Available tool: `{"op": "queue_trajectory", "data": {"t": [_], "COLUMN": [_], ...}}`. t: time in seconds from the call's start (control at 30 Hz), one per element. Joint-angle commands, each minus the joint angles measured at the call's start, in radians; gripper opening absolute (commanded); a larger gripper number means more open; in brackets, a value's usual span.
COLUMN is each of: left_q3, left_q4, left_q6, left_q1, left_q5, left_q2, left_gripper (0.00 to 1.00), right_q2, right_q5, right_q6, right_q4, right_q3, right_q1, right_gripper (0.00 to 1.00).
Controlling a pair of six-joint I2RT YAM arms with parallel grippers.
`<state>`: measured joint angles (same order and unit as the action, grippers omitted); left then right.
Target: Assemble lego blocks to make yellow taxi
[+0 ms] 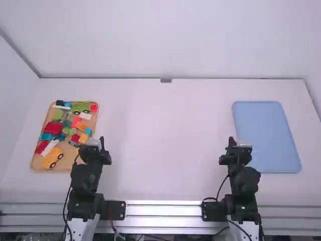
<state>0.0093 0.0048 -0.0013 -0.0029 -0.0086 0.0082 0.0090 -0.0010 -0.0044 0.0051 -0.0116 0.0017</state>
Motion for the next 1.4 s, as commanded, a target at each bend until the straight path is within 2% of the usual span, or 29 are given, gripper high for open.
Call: {"op": "queue_trajectory", "data": {"t": [0.0,0.23,0.5,0.9,1.37], "left_q3": [0.000,0.016,0.076,0.240,0.474], "left_q4": [0.000,-0.003,-0.028,-0.070,-0.122], "left_q6": [0.000,0.006,0.015,0.042,0.079], "left_q1": [0.000,-0.001,-0.002,0.064,0.157], "left_q5": [0.000,-0.006,-0.031,-0.098,-0.191], "left_q2": [0.000,0.015,0.071,0.264,0.576], "left_gripper": [0.00,0.03,0.10,0.28,0.55], "right_q2": [0.001,0.025,0.111,0.327,0.640], "right_q5": [-0.002,-0.005,-0.014,-0.039,-0.075], "right_q6": [0.003,-0.002,-0.015,-0.047,-0.067], "right_q4": [0.000,-0.001,-0.021,-0.060,-0.107], "right_q3": [0.000,-0.022,-0.101,-0.302,-0.594], "right_q1": [0.000,-0.001,-0.002,-0.006,-0.011], "right_gripper": [0.00,0.03,0.10,0.28,0.55]}}
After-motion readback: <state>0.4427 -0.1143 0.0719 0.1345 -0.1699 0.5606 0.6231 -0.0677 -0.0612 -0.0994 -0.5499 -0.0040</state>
